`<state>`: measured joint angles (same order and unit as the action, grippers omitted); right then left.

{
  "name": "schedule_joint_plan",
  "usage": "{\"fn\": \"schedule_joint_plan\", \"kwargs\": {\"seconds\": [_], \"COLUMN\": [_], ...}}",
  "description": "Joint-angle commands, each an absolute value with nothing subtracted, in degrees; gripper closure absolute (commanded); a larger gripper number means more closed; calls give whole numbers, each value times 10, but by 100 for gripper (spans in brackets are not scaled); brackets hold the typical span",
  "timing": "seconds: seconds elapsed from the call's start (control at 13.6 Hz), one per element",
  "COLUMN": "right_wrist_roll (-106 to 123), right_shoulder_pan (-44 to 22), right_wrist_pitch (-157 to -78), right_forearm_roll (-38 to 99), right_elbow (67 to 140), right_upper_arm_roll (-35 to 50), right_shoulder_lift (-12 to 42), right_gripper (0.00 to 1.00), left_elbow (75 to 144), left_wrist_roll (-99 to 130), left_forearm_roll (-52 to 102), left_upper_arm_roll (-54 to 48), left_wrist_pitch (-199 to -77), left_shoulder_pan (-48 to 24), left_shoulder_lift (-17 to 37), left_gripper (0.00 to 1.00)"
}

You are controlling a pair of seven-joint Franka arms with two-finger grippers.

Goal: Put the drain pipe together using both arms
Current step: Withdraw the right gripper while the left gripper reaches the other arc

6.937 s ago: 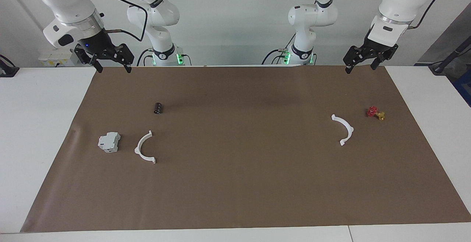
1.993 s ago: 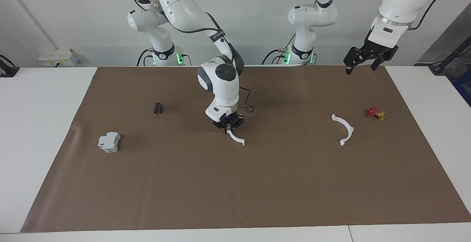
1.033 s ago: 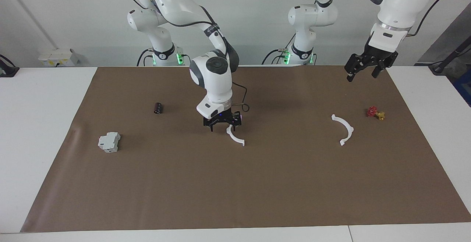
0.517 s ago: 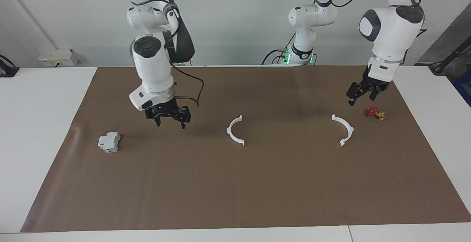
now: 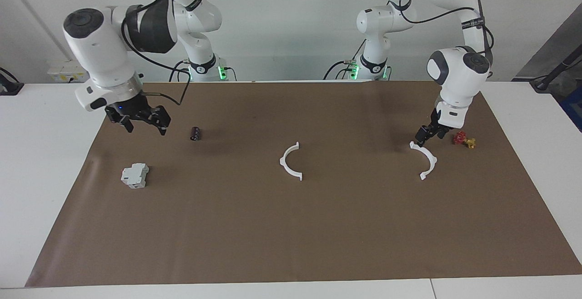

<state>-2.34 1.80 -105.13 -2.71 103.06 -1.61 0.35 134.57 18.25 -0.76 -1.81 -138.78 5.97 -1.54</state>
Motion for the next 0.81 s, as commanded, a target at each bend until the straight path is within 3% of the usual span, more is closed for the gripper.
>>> {"fn": "schedule_joint_plan", "kwargs": {"seconds": [0.0,0.15,0.52,0.74], "right_wrist_roll": [18,18,4,4], "right_shoulder_pan": [37,37,41,41], "right_wrist_pitch": [-967,-895,-884,-824], "right_forearm_roll": [-30,-35,-29,-18], "right_elbow": [965,897,896,862], "right_upper_arm_roll": [-8,-8,-5,-1], "right_shoulder_lift": [-1,12,16,21], "right_gripper": [0,0,0,0], "left_elbow": [1367,1371,1370,1369], "left_wrist_roll": [213,211,150,147], "left_forearm_roll": [-3,-3,-4,-4], "left_upper_arm_roll": [-24,-23,-24,-23], "left_wrist_pitch": [-1402,-1429,-1452,-1460], "left_shoulder_pan": [65,60,65,67], "left_shoulder_lift": [-35,-6,15,30], "left_gripper": [0,0,0,0]}}
